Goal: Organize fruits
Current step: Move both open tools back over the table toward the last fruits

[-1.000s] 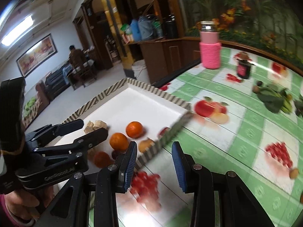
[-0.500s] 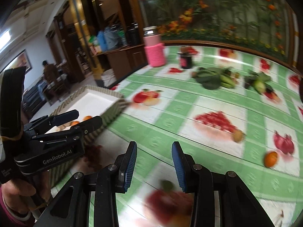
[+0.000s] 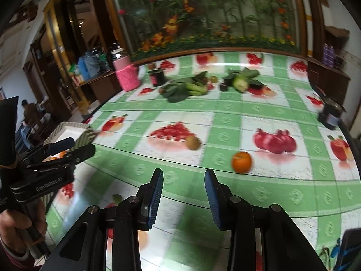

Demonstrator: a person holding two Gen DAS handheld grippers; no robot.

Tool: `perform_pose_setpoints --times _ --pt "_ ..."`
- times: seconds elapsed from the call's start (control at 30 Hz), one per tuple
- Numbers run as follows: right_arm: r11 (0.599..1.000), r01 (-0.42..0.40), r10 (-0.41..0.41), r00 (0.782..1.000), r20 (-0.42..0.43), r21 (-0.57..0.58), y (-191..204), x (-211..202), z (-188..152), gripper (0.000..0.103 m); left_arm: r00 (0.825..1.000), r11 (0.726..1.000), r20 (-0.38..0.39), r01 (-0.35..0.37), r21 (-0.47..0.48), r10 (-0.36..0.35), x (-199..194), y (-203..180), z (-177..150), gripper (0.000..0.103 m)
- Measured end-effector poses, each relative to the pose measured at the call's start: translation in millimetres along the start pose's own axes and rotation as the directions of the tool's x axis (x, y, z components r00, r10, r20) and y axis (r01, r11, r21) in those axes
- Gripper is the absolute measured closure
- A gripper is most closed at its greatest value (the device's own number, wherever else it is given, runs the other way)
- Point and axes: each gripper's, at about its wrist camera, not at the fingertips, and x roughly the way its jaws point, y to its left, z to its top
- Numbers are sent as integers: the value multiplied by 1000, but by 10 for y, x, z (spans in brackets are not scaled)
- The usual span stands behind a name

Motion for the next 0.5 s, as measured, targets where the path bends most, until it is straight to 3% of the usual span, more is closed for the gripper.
perform_pose_setpoints --times 0.33,0.5 --pt "993 73 -69 997 -45 92 -554 103 -39 65 997 998 -54 59 33 -58 278 -285 74 34" --pt "995 77 -72 994 -89 63 -604 312 86 65 991 993 -84 112 33 -109 408 -391 138 34"
